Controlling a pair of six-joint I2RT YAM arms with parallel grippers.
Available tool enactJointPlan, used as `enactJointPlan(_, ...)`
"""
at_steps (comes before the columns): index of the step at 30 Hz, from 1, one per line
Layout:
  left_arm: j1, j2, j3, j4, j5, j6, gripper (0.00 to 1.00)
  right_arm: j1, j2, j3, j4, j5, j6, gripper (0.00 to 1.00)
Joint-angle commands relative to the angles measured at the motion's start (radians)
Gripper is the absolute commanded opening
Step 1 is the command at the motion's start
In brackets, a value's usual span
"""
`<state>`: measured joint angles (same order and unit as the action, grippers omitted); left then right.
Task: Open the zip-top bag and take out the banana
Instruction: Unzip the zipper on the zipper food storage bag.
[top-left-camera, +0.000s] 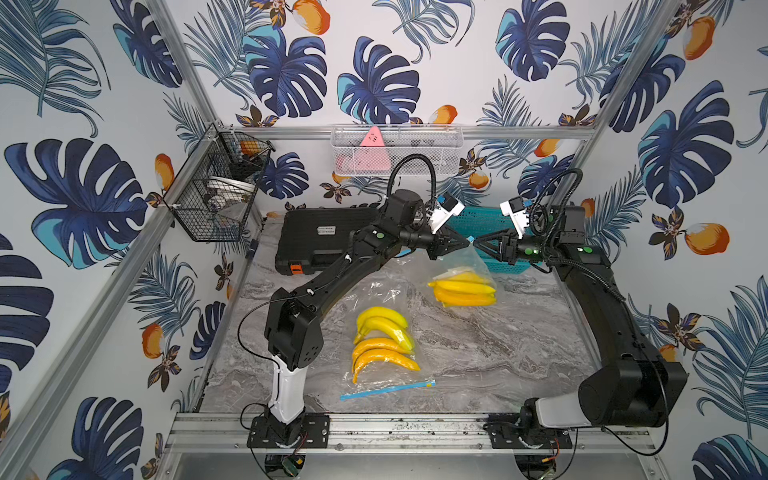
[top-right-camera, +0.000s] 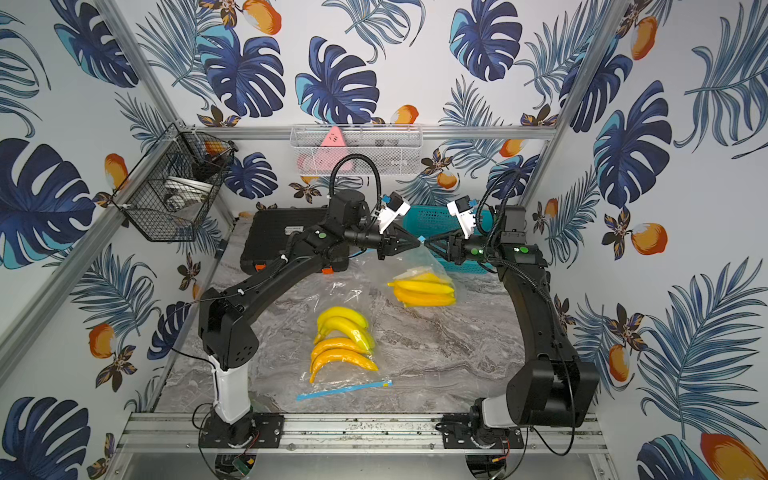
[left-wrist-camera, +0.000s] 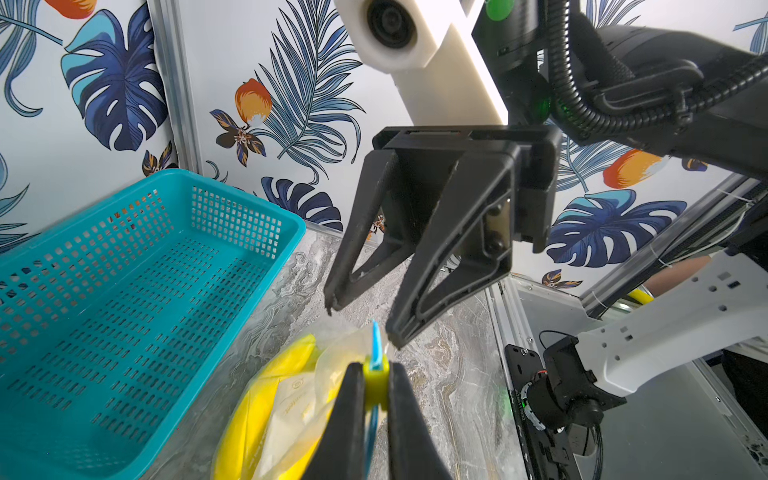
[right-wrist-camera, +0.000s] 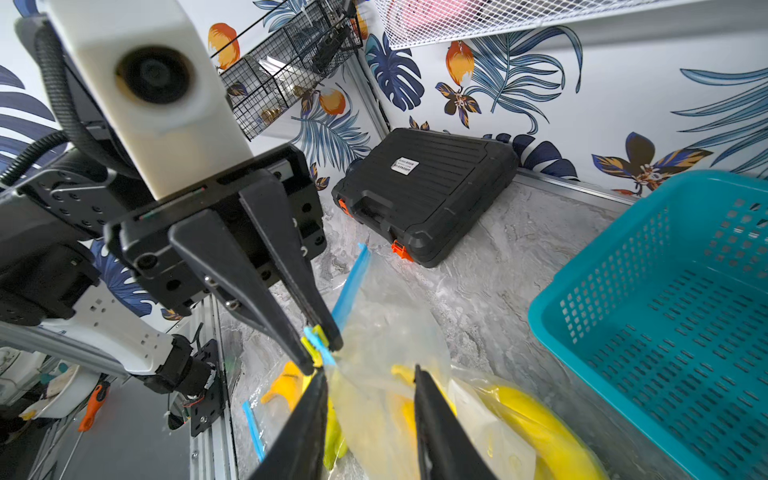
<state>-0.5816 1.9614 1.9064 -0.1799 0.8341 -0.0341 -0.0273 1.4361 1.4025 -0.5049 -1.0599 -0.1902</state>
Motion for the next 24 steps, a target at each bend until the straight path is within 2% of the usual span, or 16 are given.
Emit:
enactJointPlan(1,0.002,0.001,0.01,0.019,0.017,-0.009,0.0,0.001,0.0,-0.002,0.05,-0.063,0.026,0.34)
enactJointPlan(6,0.002,0.007,0.007,0.035,0.025,-0.022,0.0,0.0,-0.002,-0.028,0.135,-0.103,0.102,0.28)
enactJointPlan(10,0.002,0.006,0.009,0.042,0.023,-0.024,0.0,0.001,0.012,-0.012,0.107,-0.111,0.094,0.26)
enactJointPlan(14,0.002,0.011,0.01,0.051,0.023,-0.032,0.0,0.001,0.007,-0.023,0.167,-0.124,0.146,0.19)
enactJointPlan(16,0.002,0.011,0.008,0.058,0.022,-0.035,0.0,0.004,0.016,-0.011,0.124,-0.129,0.12,0.16)
enactJointPlan(24,0.003,0.019,0.007,0.078,0.023,-0.05,0.0,0.013,0.018,-0.013,0.117,-0.126,0.123,0.14)
